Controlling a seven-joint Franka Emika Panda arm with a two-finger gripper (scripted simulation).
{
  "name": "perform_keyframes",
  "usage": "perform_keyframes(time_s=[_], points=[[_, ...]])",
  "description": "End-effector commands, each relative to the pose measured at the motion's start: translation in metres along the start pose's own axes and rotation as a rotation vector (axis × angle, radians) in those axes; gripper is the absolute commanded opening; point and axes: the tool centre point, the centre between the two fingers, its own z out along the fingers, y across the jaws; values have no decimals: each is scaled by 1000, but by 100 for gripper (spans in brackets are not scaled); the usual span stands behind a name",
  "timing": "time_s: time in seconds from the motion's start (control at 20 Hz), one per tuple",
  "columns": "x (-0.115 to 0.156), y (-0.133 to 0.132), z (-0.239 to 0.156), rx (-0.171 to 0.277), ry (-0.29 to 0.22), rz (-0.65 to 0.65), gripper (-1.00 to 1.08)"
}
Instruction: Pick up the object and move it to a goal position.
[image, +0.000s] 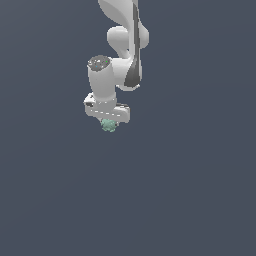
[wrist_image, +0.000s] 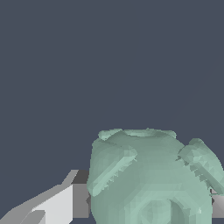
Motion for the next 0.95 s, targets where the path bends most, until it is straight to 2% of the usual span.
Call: perform_keyframes(time_s=[0.0, 0.25, 0.45, 0.65, 0.9], points=[[-2, 28, -16, 1, 0, 0, -100], [-3, 80, -46, 1, 0, 0, -100], [-2, 112, -65, 0, 0, 0, -100], [-1, 133, -76, -1, 0, 0, -100], [-1, 142, -82, -2, 0, 0, -100]])
